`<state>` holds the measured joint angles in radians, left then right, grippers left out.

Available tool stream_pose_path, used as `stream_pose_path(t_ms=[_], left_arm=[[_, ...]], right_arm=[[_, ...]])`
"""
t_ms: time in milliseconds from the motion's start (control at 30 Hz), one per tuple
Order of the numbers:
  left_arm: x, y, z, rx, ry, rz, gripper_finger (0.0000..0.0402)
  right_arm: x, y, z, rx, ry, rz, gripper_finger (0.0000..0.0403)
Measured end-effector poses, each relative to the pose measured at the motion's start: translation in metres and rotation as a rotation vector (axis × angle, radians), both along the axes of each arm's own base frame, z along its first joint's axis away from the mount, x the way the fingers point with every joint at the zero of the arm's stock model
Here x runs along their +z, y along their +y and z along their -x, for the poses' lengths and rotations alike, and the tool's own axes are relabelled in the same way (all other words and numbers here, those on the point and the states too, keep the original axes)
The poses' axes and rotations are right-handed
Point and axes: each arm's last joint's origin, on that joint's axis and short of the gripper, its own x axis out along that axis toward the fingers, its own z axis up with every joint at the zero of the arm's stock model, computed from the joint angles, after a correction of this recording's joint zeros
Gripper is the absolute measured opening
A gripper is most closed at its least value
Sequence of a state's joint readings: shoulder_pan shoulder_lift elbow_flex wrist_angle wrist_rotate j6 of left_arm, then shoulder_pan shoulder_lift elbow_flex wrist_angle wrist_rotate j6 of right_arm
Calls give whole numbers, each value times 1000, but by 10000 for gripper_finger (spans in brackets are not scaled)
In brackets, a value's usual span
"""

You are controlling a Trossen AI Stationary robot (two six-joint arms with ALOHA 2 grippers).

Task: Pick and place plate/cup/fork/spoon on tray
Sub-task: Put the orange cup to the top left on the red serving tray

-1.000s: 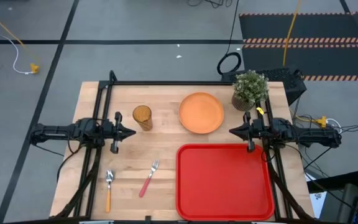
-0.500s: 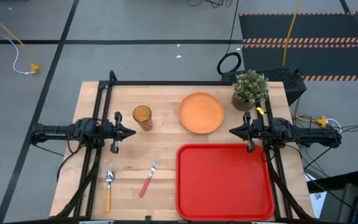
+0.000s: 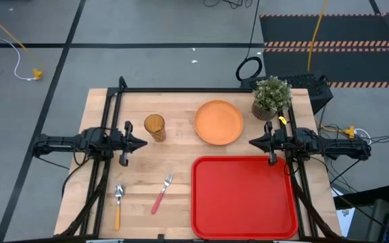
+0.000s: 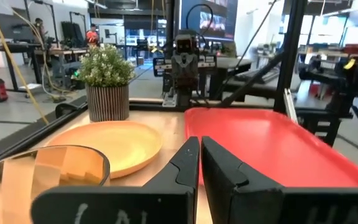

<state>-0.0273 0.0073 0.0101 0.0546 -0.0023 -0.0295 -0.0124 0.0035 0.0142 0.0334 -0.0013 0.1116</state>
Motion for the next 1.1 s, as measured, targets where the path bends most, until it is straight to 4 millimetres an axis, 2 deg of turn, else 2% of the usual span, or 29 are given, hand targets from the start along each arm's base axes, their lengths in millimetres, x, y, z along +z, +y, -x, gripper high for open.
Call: stream_pose_path(t_ms=[333,433,533,800,1100], left_arm=[[4,0,0,-7,-43,202,21],[10,0,1,-20,-79,269,21],[21,1,3,17,-102,262,14],[82,4,1,120,-84,158,3],[170,7,-26,249,-12,88,2]], right_arm=[[0,0,0,-1,0,0,0],[0,0,0,0,0,0,0],[0,0,0,0,0,0,0],[0,0,0,0,0,0,0],[0,0,0,-1,0,0,0]])
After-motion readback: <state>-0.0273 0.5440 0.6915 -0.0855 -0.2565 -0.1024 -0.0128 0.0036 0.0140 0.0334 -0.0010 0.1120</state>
